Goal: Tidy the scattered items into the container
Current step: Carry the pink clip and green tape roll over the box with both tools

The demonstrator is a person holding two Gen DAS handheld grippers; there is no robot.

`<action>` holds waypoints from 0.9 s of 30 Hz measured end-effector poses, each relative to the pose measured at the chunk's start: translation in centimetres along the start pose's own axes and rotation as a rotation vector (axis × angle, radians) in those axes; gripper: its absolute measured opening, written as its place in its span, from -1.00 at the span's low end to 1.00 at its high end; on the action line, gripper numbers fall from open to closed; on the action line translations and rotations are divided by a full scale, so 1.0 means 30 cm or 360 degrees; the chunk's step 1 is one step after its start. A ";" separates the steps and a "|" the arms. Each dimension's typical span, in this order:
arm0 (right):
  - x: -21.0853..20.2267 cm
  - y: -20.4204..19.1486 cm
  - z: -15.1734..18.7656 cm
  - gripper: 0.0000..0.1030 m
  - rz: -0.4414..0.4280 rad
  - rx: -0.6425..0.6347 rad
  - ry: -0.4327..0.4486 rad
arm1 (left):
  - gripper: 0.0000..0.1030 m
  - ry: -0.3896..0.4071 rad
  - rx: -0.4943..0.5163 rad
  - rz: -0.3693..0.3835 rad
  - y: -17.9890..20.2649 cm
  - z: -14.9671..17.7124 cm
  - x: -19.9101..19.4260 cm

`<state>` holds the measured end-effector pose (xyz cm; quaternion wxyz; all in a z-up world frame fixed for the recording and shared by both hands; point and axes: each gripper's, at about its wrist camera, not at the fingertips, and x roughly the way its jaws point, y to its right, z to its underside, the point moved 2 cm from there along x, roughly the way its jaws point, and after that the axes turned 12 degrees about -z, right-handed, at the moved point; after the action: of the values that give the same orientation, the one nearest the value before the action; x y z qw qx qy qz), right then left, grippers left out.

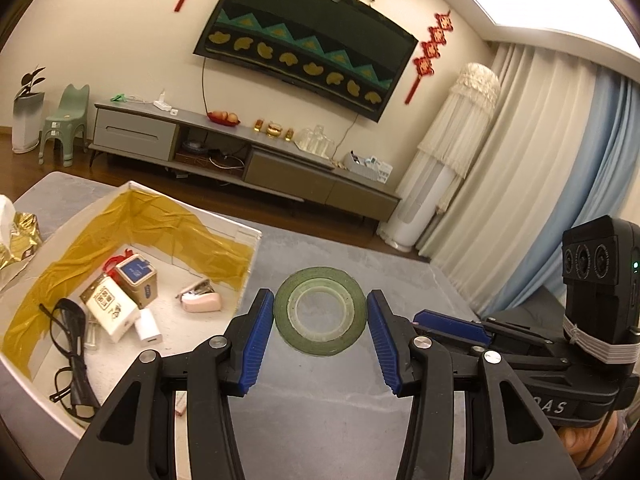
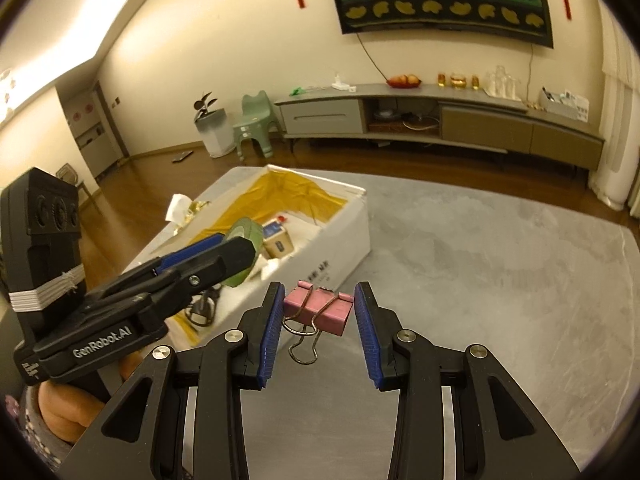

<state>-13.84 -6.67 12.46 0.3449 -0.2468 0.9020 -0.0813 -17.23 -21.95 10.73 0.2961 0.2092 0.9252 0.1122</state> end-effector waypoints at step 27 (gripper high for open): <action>0.126 -0.292 -0.146 -0.26 -0.0087 -0.0237 -0.0042 | -0.05 0.0175 -0.0332 -0.0116 -0.380 -0.044 -0.159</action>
<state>-15.75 -16.24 16.31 0.3351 -0.2972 0.8939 -0.0202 -18.16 -34.33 10.39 0.2691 0.1369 0.9303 0.2084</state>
